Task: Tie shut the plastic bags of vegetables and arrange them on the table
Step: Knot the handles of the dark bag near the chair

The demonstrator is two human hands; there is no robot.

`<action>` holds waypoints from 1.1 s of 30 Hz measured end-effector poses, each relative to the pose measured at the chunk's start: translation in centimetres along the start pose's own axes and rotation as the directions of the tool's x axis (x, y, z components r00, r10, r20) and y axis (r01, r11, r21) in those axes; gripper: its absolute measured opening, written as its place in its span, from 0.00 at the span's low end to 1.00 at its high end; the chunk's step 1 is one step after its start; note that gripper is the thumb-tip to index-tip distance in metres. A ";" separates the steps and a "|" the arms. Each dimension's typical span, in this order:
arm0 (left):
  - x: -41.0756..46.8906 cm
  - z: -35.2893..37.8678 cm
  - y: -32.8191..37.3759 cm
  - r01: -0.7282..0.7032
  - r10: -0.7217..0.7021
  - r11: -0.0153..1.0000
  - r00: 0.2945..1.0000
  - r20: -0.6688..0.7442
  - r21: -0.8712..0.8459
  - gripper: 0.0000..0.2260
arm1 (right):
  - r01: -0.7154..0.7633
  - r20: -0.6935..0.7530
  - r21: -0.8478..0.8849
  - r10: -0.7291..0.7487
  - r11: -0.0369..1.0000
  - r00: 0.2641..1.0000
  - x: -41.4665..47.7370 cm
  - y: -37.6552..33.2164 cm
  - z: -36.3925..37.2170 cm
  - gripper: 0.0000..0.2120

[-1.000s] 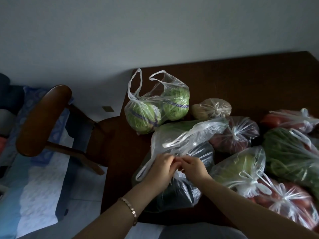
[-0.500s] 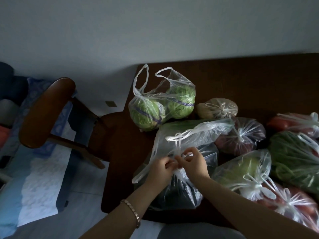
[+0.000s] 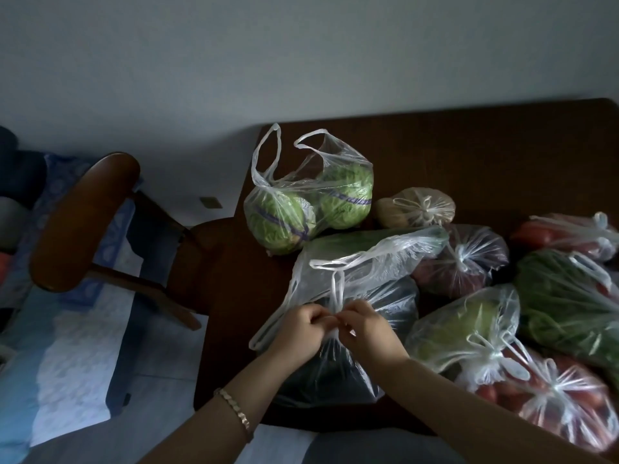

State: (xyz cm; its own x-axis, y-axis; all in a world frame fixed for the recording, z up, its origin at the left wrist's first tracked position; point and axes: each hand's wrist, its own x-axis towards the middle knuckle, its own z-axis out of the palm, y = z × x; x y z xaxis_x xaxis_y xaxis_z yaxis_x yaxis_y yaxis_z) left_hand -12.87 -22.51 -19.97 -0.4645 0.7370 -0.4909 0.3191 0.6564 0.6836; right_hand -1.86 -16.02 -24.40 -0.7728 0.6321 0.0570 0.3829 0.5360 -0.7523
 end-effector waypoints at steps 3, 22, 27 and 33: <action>-0.1 -0.2 0.3 -0.031 0.032 0.999 0.999 -0.034 0.009 0.05 | -0.171 0.030 0.231 0.168 0.958 0.985 0.5 -0.1 -1.0 0.08; -0.1 0.8 -0.2 0.215 -0.173 0.919 0.973 0.152 -0.331 0.08 | 0.018 0.069 0.084 -0.024 0.996 0.997 0.4 1.1 -1.9 0.10; -0.4 1.0 -0.3 0.150 -0.126 0.938 0.988 0.093 -0.312 0.08 | -0.131 0.176 0.099 0.113 0.986 0.978 0.8 0.1 -2.6 0.10; -0.5 1.2 -0.8 0.062 -0.046 0.953 0.997 0.058 -0.298 0.06 | -0.244 0.250 0.022 0.231 0.970 0.940 1.2 -0.1 -1.8 0.10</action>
State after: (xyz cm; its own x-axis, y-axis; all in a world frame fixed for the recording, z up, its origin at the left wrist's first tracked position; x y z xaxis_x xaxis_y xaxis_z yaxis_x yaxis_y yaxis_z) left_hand -11.89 -23.22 -20.99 -0.4304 0.7138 -0.5524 0.0297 0.6229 0.7818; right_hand -1.95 -14.30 -23.10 -0.7649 0.5781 -0.2840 0.5484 0.3533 -0.7579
